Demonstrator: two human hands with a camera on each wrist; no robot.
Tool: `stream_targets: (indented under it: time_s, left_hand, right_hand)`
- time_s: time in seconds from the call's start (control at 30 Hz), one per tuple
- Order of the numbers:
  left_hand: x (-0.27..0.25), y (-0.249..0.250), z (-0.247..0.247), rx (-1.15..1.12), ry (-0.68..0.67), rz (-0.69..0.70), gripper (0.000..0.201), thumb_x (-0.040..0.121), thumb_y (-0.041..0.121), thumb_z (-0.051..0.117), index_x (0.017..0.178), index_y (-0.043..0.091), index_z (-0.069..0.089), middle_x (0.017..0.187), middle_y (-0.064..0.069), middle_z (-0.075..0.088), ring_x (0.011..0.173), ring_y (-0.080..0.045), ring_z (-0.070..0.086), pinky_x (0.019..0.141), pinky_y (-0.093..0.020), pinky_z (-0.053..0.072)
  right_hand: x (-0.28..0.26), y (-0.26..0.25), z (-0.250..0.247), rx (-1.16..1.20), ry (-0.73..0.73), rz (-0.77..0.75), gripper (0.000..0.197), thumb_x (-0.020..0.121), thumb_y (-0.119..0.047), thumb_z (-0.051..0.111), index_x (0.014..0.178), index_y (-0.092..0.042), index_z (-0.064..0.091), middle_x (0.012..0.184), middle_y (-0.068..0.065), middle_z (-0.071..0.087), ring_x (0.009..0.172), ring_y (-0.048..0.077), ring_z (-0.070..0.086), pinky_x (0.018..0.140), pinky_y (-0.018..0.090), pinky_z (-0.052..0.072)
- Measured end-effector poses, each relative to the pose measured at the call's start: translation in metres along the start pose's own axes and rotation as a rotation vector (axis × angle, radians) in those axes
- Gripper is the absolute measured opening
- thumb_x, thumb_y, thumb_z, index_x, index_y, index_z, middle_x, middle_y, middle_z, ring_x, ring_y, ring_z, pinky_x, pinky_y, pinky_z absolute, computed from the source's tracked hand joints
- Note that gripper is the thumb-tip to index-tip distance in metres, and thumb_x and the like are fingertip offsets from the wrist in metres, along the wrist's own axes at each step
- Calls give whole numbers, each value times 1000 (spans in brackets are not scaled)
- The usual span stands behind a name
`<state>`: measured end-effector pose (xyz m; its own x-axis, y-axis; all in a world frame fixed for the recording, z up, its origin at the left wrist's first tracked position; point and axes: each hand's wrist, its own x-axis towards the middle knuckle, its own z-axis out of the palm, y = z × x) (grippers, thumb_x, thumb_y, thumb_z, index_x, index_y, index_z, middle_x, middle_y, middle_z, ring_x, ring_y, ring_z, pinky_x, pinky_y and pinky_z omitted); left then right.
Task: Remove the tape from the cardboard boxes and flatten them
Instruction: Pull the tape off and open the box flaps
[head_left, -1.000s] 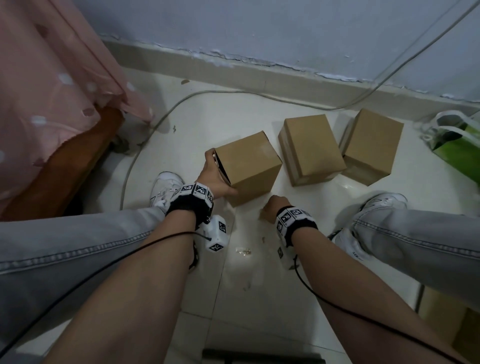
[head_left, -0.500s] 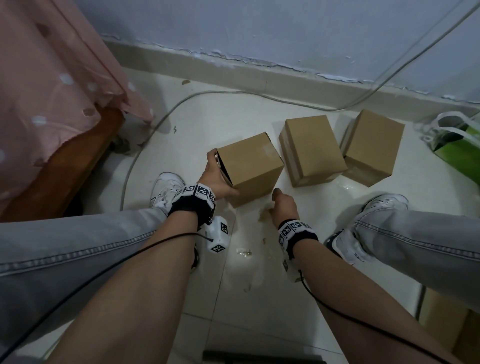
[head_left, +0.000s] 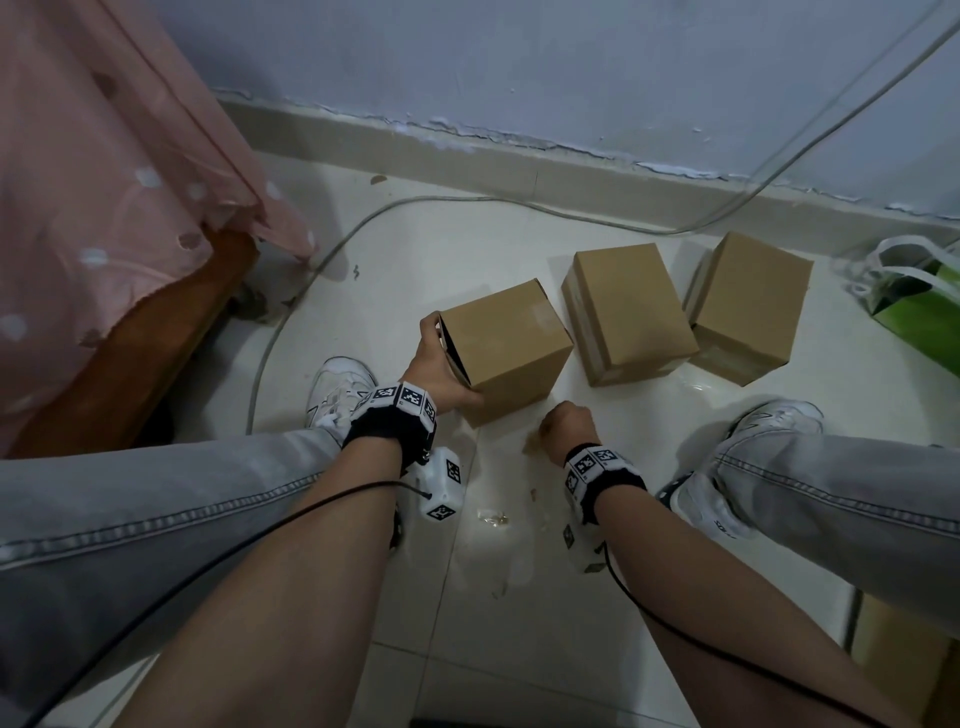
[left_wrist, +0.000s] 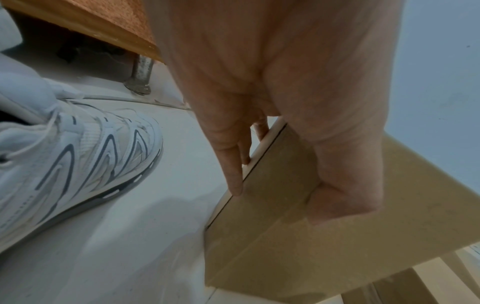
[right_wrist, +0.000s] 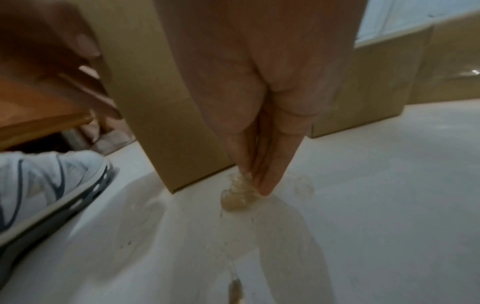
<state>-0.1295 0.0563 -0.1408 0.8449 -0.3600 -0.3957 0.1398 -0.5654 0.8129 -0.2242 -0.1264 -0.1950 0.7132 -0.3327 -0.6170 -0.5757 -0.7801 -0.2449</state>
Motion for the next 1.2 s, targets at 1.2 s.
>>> stream_targets:
  time_s: [1.2]
  left_hand:
    - [-16,48,1,312,-24,-27,118,53,42,92,149,25,26,142,-1,23,126,-29,45,101,-43,49]
  right_hand:
    - [-43,-63,-125,264,409,-207,24,91,-17,59,107,-6,72,106,14,71,97,30,66,89,41,55]
